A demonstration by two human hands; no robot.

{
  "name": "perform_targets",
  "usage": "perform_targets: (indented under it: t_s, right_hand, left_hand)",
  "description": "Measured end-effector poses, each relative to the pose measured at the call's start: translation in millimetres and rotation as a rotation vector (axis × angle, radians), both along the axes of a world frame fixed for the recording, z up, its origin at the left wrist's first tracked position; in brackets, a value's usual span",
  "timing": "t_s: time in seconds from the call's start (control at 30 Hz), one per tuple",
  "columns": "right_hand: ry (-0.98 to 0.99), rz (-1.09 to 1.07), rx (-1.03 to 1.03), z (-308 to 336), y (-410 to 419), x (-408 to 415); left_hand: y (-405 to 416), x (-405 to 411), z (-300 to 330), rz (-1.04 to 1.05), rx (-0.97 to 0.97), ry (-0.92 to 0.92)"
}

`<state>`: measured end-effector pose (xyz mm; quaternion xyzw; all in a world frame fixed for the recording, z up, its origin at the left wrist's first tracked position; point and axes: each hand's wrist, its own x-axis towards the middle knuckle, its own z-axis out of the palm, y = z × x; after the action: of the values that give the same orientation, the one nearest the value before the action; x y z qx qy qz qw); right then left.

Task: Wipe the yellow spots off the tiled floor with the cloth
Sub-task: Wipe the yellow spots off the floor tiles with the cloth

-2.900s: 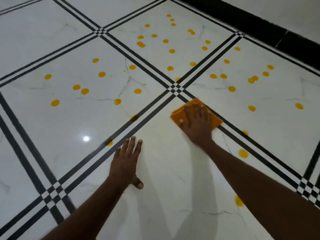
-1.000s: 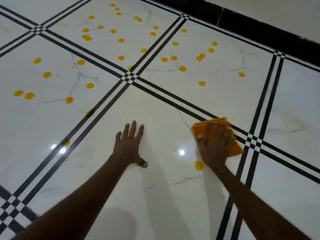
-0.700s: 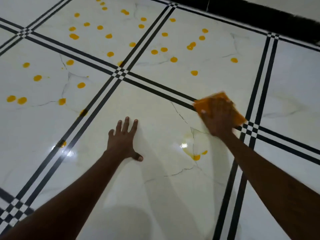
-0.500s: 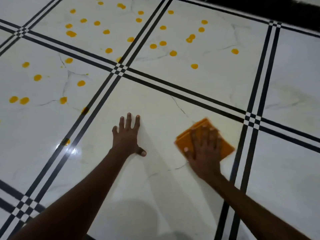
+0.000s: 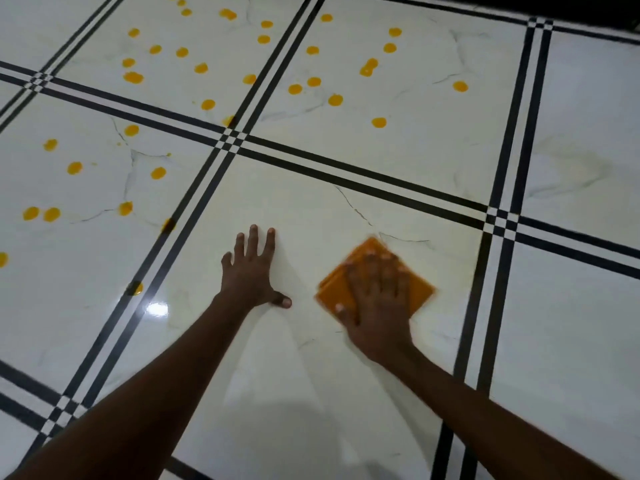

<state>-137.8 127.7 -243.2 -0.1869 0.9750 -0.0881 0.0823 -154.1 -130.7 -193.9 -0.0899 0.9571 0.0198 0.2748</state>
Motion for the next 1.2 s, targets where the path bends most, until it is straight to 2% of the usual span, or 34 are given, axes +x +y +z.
perform_targets:
  t_s: [0.07, 0.1, 0.13, 0.2, 0.27, 0.33, 0.43, 0.53, 0.6, 0.63, 0.7, 0.77, 0.87, 0.9, 0.93, 1.0, 1.07, 1.1, 1.13, 1.2]
  right_hand:
    - [0.03, 0.236, -0.023, -4, -26, -27]
    - [0.054, 0.258, -0.043, -8, -25, -57]
    - [0.051, 0.202, -0.037, -8, -15, -89]
    - [-0.002, -0.048, 0.031, -8, 17, -137]
    - [0.01, -0.247, 0.057, -10, 66, -151]
    - [0.03, -0.334, 0.016, -5, 98, -133]
    - [0.015, -0.495, 0.007, 3, 70, -46]
    - [0.002, -0.219, -0.002, 1, 5, 8]
    - [0.03, 0.022, -0.015, -4, -24, -24]
    - [0.036, 0.074, -0.024, -4, -28, -57]
    - [0.055, 0.008, 0.001, -11, -15, -112]
    - [0.026, -0.195, 0.022, -13, 23, -130]
    - [0.057, -0.496, -0.026, -5, 58, -76]
    - [0.051, -0.525, -0.003, 0, 50, -40]
    - [0.053, -0.481, 0.014, 1, 36, -5]
    - [0.034, -0.23, -0.004, -3, 1, 35]
    - [0.067, 0.033, -0.023, -9, -20, 0]
    - [0.084, 0.091, -0.027, -12, -21, -34]
    - [0.084, 0.071, -0.013, -15, -16, -69]
    - [0.109, -0.166, 0.02, -20, 21, -128]
  left_hand:
    - [-3, -1, -1, -0.001, 0.018, -0.012]
    - [-3, -1, -1, -0.005, 0.027, -0.021]
    - [-2, -2, -1, -0.014, 0.025, -0.018]
    - [-6, -2, -1, -0.023, 0.013, -0.012]
    - [-6, -3, -7, -0.021, 0.027, -0.016]
    - [-6, -2, -10, -0.017, 0.012, -0.004]
    - [-5, -3, -10, -0.007, 0.012, -0.01]
    - [-4, -4, -6, -0.026, 0.006, -0.018]
    - [-8, -2, -8, -0.026, 0.012, -0.007]
    - [-8, -4, -7, -0.033, 0.01, 0.0]
    - [-9, -3, -6, -0.046, -0.011, -0.009]
    - [-10, -1, -5, -0.037, -0.007, -0.007]
    - [-6, -2, -4, -0.034, 0.008, -0.001]
    - [-4, -2, -4, -0.03, 0.011, 0.001]
    - [-2, -3, -3, -0.026, 0.01, 0.003]
    - [-2, -4, -5, -0.025, 0.004, -0.005]
    - [-5, -3, -6, -0.024, 0.0, 0.009]
    - [-7, -2, -7, -0.029, 0.001, 0.015]
    - [-10, 0, -8, -0.032, -0.001, 0.015]
    - [-10, 1, -8, -0.038, -0.014, 0.018]
